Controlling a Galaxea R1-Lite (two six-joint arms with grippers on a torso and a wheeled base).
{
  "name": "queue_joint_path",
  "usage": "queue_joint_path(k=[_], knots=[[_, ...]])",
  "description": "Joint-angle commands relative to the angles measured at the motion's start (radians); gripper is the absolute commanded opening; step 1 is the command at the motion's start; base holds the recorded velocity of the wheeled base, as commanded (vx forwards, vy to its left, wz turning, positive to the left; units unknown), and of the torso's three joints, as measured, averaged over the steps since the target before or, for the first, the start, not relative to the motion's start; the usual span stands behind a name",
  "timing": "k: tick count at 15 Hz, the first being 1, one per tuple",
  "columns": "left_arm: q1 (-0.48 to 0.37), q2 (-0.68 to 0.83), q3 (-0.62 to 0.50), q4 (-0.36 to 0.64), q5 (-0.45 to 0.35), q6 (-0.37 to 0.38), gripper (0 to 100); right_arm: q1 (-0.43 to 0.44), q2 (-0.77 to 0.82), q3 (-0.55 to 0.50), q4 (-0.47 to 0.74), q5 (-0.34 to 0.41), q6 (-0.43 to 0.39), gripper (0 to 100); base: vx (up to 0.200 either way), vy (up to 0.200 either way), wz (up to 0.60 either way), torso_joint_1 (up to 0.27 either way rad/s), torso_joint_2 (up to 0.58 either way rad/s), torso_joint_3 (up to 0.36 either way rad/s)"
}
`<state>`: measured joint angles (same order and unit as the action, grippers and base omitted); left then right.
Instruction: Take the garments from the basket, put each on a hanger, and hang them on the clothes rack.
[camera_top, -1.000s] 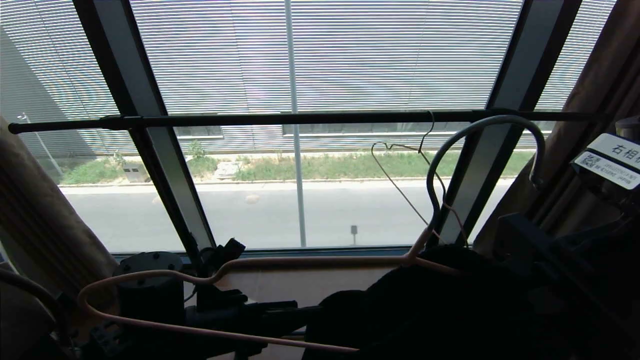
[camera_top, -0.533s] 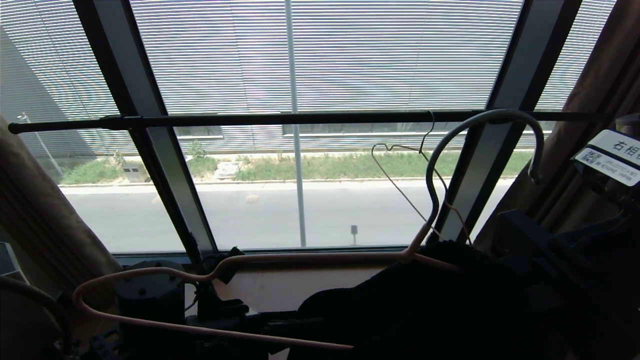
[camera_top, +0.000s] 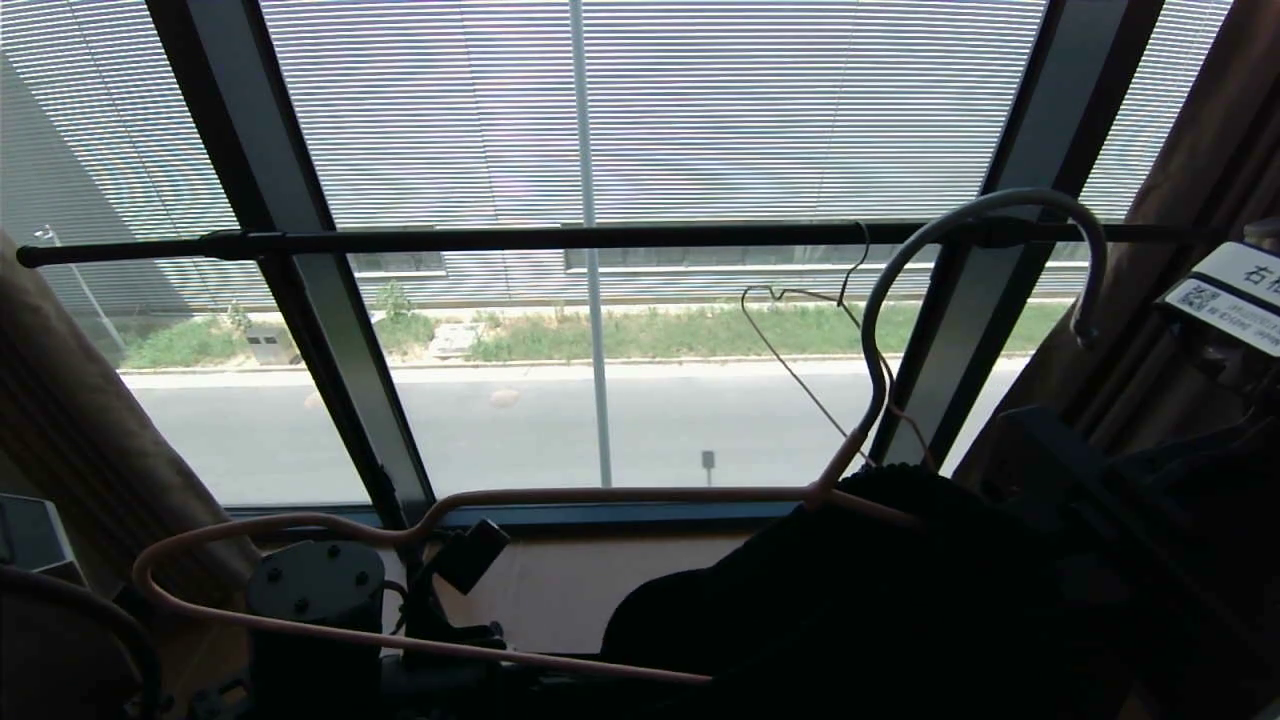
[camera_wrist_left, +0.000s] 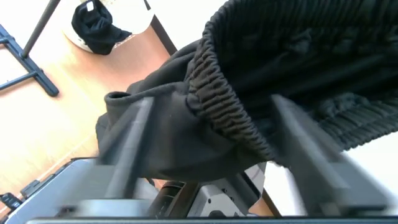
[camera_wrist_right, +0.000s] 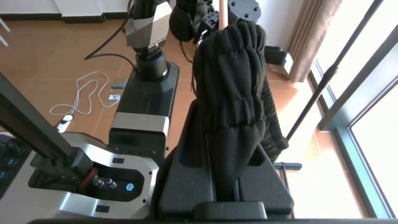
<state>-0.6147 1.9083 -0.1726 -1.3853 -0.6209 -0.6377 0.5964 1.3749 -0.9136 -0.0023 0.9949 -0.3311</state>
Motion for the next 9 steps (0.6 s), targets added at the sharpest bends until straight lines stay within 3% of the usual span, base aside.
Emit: queue_joint_path(k=[1, 7, 9], knots=[[0.003, 0.014, -0.001, 0.000, 0.001, 0.000, 0, -0.001, -0.002, 0.004, -0.001, 0.001, 0.000, 0, 0.000, 0.000, 0.00, 0.000, 0.00, 0.000], [0.082, 0.009, 0.005, -0.006, 0.033, 0.001, 0, -0.053, -0.033, 0.055, -0.001, 0.001, 0.000, 0, 0.000, 0.000, 0.00, 0.000, 0.00, 0.000], [0.144, 0.006, 0.041, -0.058, 0.033, 0.001, 0, -0.115, -0.036, 0.094, -0.002, 0.001, -0.002, 0, 0.000, 0.000, 0.00, 0.000, 0.00, 0.000]])
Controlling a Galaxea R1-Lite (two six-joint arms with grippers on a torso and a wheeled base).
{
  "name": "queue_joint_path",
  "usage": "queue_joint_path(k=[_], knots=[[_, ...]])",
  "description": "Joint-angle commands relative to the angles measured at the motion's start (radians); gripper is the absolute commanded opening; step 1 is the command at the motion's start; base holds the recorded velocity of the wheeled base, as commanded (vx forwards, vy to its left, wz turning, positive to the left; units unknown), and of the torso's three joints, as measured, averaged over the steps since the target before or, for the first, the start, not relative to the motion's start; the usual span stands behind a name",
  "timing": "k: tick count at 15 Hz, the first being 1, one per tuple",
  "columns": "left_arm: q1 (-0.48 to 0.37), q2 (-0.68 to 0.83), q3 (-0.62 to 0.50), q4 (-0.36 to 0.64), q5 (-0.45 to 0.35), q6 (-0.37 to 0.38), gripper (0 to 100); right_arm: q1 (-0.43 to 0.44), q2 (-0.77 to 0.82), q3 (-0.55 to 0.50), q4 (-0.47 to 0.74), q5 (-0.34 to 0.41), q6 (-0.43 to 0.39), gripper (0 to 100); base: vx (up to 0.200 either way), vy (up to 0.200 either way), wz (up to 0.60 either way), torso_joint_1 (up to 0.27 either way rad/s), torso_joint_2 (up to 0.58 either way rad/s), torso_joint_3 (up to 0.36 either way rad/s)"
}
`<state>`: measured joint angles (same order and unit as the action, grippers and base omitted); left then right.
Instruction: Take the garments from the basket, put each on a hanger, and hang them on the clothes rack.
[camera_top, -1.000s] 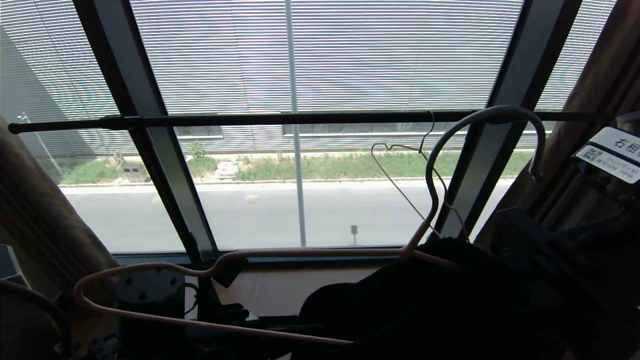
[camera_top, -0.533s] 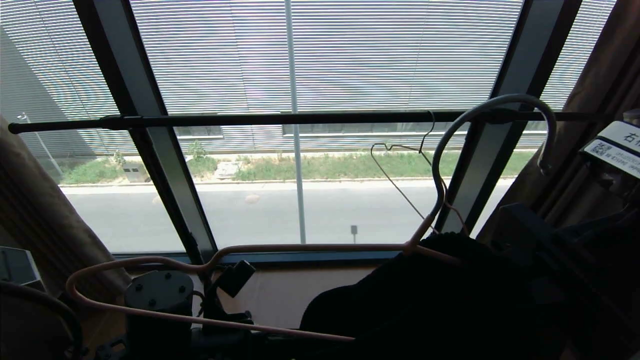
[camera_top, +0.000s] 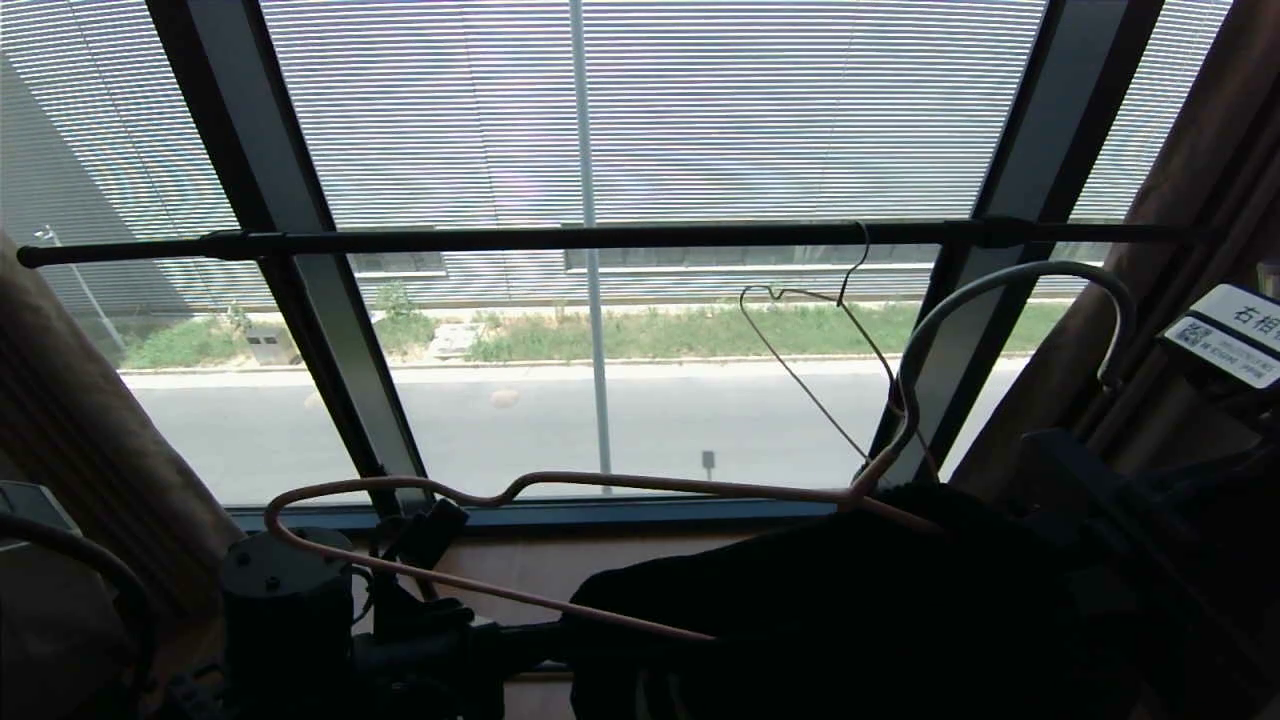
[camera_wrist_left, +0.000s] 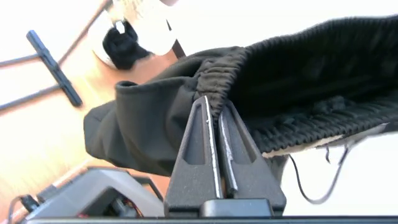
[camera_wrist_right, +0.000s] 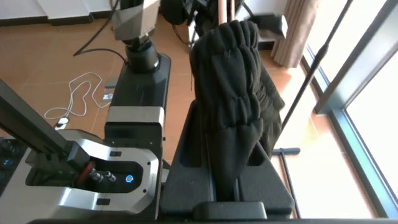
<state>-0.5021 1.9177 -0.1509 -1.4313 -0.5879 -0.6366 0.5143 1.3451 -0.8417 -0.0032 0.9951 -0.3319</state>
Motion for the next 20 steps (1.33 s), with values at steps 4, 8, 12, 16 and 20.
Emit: queue_joint_path(k=[4, 8, 12, 16, 20], knots=[[0.089, -0.005, 0.065, -0.092, 0.000, 0.034, 0, -0.109, -0.006, 0.082, 0.002, -0.006, -0.004, 0, 0.000, 0.000, 0.00, 0.000, 0.00, 0.000], [0.140, -0.025, 0.068, -0.092, 0.000, 0.049, 0, -0.152, -0.004, 0.135, 0.003, -0.026, -0.013, 0, 0.000, 0.000, 0.00, 0.000, 0.00, 0.000], [0.169, -0.045, 0.068, -0.090, 0.000, 0.071, 0, -0.165, 0.032, 0.188, 0.003, -0.174, -0.185, 0, 0.000, 0.000, 0.00, 0.000, 0.00, 0.000], [0.195, -0.051, 0.045, -0.077, -0.001, 0.117, 0, -0.165, 0.025, 0.219, 0.006, -0.196, -0.222, 0, 0.000, 0.000, 0.00, 0.000, 0.00, 0.000], [0.211, -0.054, -0.035, 0.029, -0.001, 0.175, 0, -0.165, 0.019, 0.253, 0.005, -0.199, -0.228, 0, 0.000, 0.000, 0.00, 0.000, 0.00, 0.000]])
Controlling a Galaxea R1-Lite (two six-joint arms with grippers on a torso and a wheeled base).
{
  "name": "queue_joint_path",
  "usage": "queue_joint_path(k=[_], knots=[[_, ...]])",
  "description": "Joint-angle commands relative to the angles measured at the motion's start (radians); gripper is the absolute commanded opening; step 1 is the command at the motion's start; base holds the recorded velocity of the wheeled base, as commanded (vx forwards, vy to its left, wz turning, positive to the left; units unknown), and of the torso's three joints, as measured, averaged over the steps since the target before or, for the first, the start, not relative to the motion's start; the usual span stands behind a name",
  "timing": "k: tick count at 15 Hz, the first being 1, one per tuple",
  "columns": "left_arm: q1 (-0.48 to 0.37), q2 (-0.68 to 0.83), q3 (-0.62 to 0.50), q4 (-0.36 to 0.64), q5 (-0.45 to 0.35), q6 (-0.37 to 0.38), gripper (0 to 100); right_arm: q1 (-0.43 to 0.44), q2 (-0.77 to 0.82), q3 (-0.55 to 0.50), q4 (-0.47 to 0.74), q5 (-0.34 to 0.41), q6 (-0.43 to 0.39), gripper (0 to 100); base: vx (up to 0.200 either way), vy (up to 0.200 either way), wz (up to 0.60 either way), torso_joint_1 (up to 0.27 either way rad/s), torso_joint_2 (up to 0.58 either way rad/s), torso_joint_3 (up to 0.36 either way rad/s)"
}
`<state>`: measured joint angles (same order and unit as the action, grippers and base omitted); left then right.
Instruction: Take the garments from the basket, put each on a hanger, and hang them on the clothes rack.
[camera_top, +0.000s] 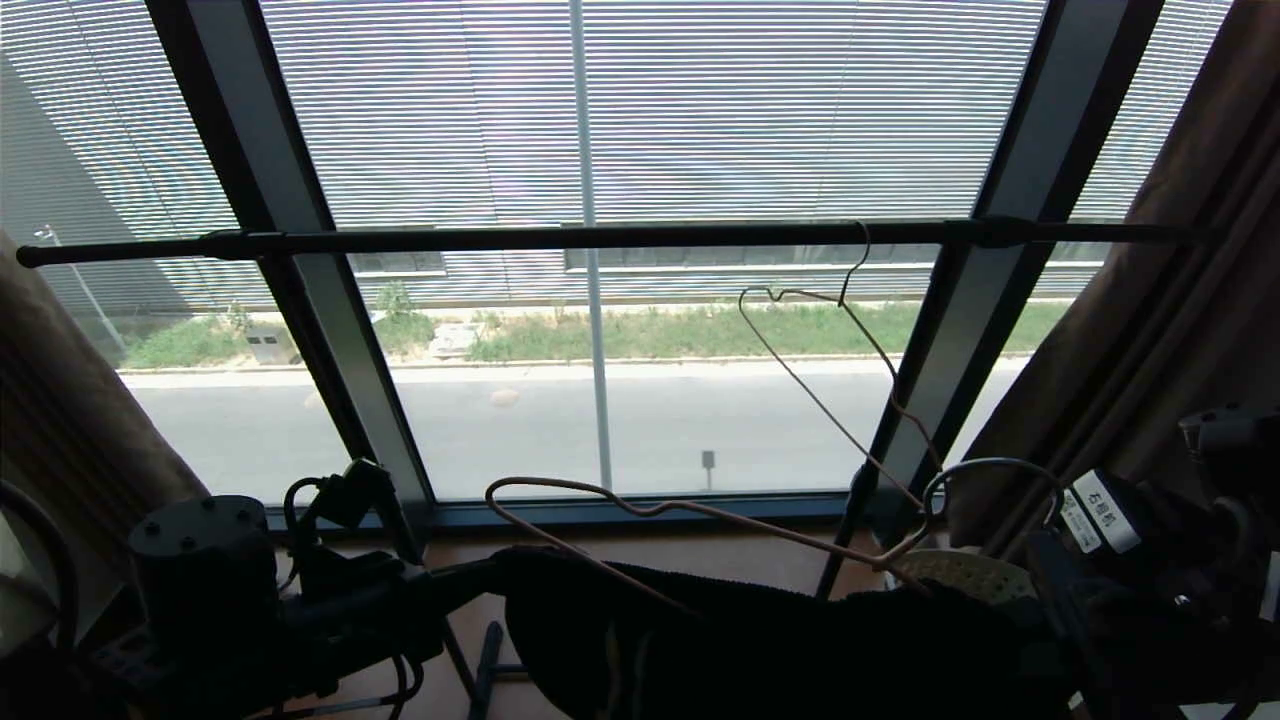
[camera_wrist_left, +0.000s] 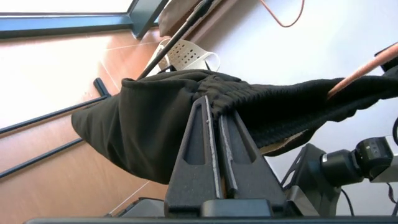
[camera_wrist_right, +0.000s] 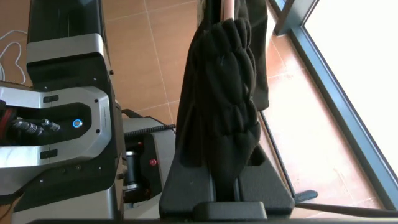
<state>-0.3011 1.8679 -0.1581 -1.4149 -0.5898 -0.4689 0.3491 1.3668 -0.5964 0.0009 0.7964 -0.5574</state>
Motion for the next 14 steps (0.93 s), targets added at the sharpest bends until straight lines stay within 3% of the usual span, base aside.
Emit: queue_joint_path(k=[1, 3, 6, 7, 8, 11, 14], knots=[[0.014, -0.013, -0.054, 0.050, 0.001, 0.010, 0, 0.001, -0.015, 0.007, 0.001, 0.000, -0.002, 0, 0.000, 0.000, 0.00, 0.000, 0.00, 0.000], [0.034, -0.047, -0.110, 0.139, 0.001, 0.012, 0, 0.001, -0.018, 0.009, 0.002, 0.000, -0.002, 0, 0.000, 0.000, 0.00, 0.000, 0.00, 0.000], [0.042, -0.147, -0.232, 0.393, 0.002, 0.027, 0, 0.007, -0.014, 0.010, 0.001, -0.072, -0.004, 0, 0.000, 0.000, 0.00, 0.000, 0.00, 0.000], [0.042, -0.193, -0.285, 0.527, 0.002, 0.053, 0, 0.016, -0.014, 0.010, 0.002, -0.120, -0.012, 0, 0.000, 0.000, 0.00, 0.000, 0.00, 0.000], [0.042, -0.211, -0.314, 0.594, 0.002, 0.078, 0, 0.014, -0.015, 0.012, 0.004, -0.126, -0.015, 0, 0.000, 0.000, 0.00, 0.000, 0.00, 0.000], [0.042, -0.263, -0.360, 0.714, 0.004, 0.148, 0, 0.017, -0.011, 0.012, 0.004, -0.171, -0.016, 0, 0.000, 0.000, 0.00, 0.000, 0.00, 0.000], [0.025, -0.329, -0.429, 0.852, 0.002, 0.161, 0, 0.030, 0.006, 0.012, 0.004, -0.241, -0.016, 0, 0.000, 0.000, 0.00, 0.000, 0.00, 0.000]])
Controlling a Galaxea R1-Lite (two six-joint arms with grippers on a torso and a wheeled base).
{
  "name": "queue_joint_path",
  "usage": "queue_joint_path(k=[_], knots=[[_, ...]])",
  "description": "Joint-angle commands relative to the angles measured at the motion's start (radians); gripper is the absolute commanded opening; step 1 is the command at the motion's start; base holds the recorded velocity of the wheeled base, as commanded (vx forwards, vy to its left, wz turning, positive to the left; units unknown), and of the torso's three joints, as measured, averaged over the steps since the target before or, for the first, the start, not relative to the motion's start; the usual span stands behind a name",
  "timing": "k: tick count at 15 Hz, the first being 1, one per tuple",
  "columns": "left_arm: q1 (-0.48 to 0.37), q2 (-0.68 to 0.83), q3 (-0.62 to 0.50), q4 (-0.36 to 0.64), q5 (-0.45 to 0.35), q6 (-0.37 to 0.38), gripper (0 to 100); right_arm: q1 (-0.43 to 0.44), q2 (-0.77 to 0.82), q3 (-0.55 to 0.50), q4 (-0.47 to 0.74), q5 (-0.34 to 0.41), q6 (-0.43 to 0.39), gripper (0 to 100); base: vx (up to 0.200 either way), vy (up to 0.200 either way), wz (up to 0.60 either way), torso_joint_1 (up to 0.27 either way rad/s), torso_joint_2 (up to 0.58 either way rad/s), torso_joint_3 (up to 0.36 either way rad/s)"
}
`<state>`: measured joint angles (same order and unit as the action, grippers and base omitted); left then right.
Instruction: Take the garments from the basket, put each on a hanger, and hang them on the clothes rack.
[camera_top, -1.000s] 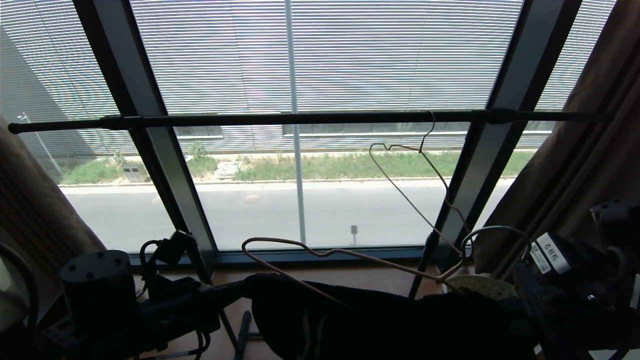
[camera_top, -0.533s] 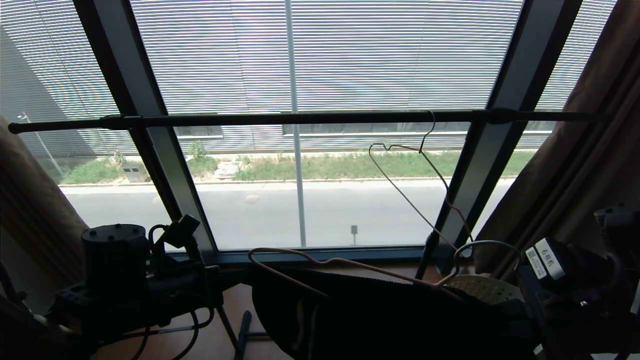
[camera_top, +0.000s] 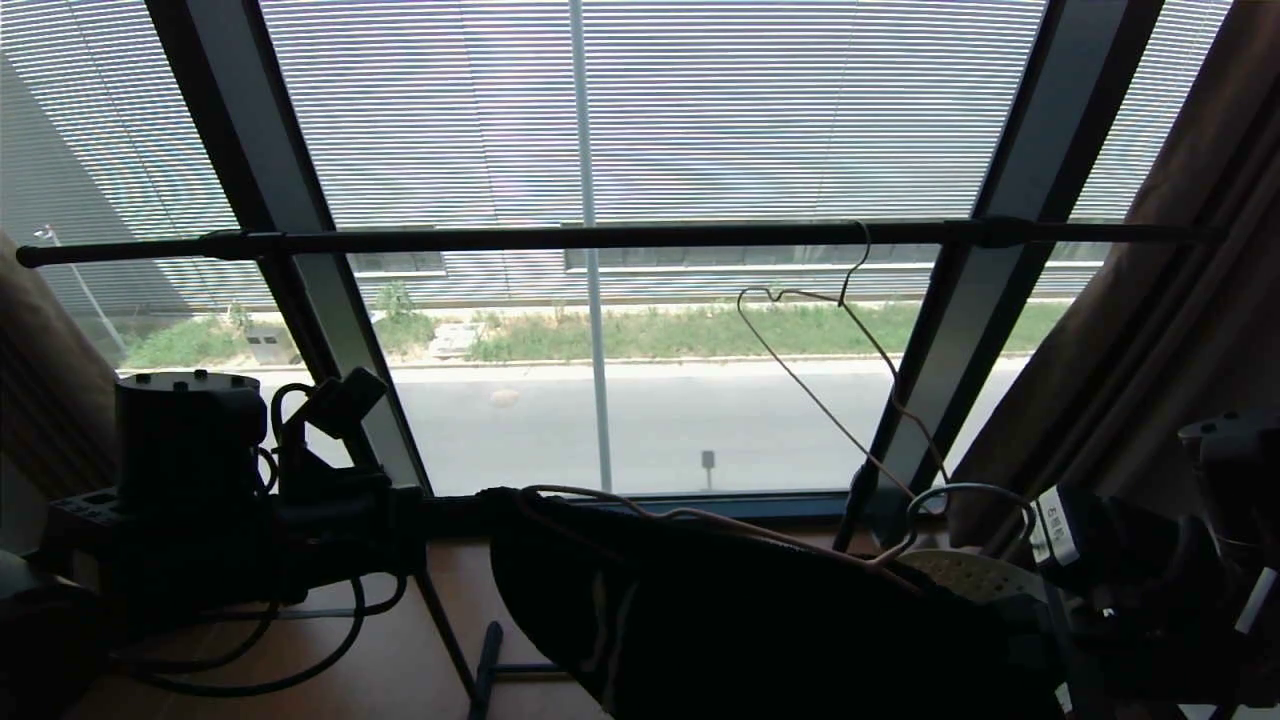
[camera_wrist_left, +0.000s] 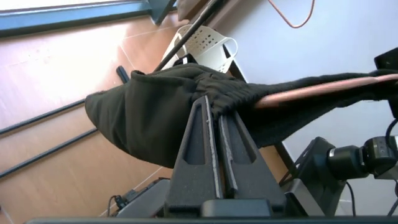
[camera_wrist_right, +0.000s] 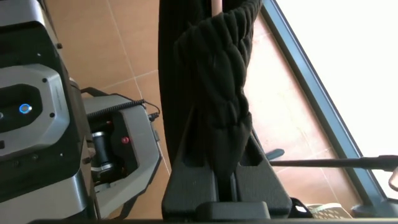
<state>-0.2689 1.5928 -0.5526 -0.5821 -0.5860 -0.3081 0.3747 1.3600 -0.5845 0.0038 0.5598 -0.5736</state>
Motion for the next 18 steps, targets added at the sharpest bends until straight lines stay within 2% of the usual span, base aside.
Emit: queue_joint_path(k=[1, 3, 5, 6, 8, 9, 10, 12, 14, 15, 16, 18], knots=[[-0.007, -0.065, -0.049, 0.054, 0.000, 0.000, 0, 0.004, 0.014, 0.000, 0.001, -0.009, 0.000, 0, 0.000, 0.000, 0.00, 0.000, 0.00, 0.000], [-0.007, -0.074, -0.056, 0.077, 0.000, 0.001, 0, 0.004, 0.016, -0.002, 0.002, -0.021, 0.000, 0, 0.000, 0.000, 0.00, 0.000, 0.00, 0.000], [-0.016, -0.097, -0.069, 0.090, -0.002, 0.006, 0, 0.004, 0.047, -0.003, -0.001, -0.106, 0.000, 0, 0.000, 0.000, 0.00, 0.000, 0.00, 0.000], [-0.027, -0.105, -0.081, 0.111, 0.000, 0.006, 0, 0.004, 0.056, -0.003, -0.001, -0.118, -0.002, 0, 0.000, 0.000, 0.00, 0.000, 0.00, 0.000], [-0.053, -0.134, -0.129, 0.192, 0.000, 0.006, 0, 0.004, 0.074, -0.008, -0.001, -0.147, -0.014, 0, 0.000, 0.000, 0.00, 0.000, 0.00, 0.000], [-0.084, -0.145, -0.178, 0.265, 0.000, 0.007, 0, 0.006, 0.090, -0.009, -0.005, -0.204, -0.014, 0, 0.000, 0.000, 0.00, 0.000, 0.00, 0.000], [-0.099, -0.145, -0.202, 0.295, 0.000, 0.007, 0, 0.006, 0.093, -0.012, -0.007, -0.216, -0.014, 0, 0.000, 0.000, 0.00, 0.000, 0.00, 0.000], [-0.145, -0.134, -0.291, 0.420, 0.009, 0.060, 0, 0.032, 0.096, -0.023, -0.008, -0.221, -0.011, 0, 0.000, 0.000, 0.00, 0.000, 0.00, 0.000], [-0.208, -0.083, -0.382, 0.513, 0.109, 0.076, 0, 0.043, 0.096, -0.028, -0.010, -0.255, -0.008, 0, 0.000, 0.000, 0.00, 0.000, 0.00, 0.000], [-0.242, -0.051, -0.414, 0.528, 0.164, 0.076, 0, 0.050, 0.096, -0.029, -0.024, -0.267, -0.008, 0, 0.000, 0.000, 0.00, 0.000, 0.00, 0.000], [-0.276, -0.024, -0.438, 0.532, 0.192, 0.076, 0, 0.055, 0.096, -0.025, -0.045, -0.273, -0.006, 0, 0.000, 0.000, 0.00, 0.000, 0.00, 0.000], [-0.334, 0.016, -0.494, 0.562, 0.198, 0.078, 0, 0.055, 0.096, -0.021, -0.065, -0.322, -0.006, 0, 0.000, 0.000, 0.00, 0.000, 0.00, 0.000]])
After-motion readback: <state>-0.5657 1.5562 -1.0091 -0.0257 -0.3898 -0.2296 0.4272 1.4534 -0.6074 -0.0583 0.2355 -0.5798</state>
